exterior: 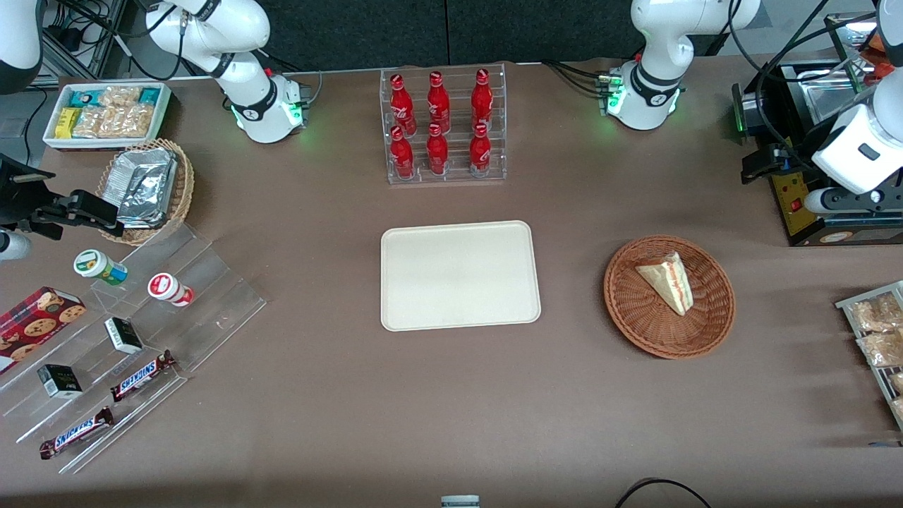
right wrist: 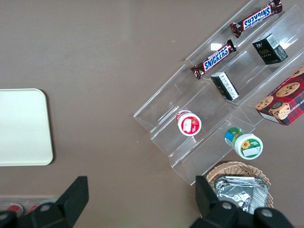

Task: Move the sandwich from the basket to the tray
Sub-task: 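Move the left gripper over the sandwich in the wicker basket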

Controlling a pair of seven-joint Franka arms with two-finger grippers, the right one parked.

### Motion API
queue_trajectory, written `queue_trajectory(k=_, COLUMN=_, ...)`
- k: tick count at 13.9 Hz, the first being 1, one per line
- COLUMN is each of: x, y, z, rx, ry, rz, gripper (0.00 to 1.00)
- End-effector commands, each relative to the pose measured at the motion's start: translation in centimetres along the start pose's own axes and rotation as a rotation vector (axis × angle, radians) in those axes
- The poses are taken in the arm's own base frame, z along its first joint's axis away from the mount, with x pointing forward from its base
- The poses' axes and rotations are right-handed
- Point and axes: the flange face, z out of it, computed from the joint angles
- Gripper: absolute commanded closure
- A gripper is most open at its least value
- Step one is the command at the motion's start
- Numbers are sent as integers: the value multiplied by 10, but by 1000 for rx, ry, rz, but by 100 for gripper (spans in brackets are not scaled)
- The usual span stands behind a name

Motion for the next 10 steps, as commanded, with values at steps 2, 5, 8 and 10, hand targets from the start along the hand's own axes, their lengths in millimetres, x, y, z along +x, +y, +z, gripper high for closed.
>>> queue_trajectory(k=2, x=-1, y=-1, z=-5, rx=22, ry=-17, rz=16, gripper=0)
queue_trajectory(k=5, x=8, y=5, z=22, rx=31, ry=-52, rz=13, gripper=0)
queue_trajectory(k=8, x=21, y=5, z=86, rx=30, ry=-16, rz=-27, gripper=0)
queue_trajectory(k=10, x=23, y=6, z=130, rx=22, ry=50, rz=-158, gripper=0)
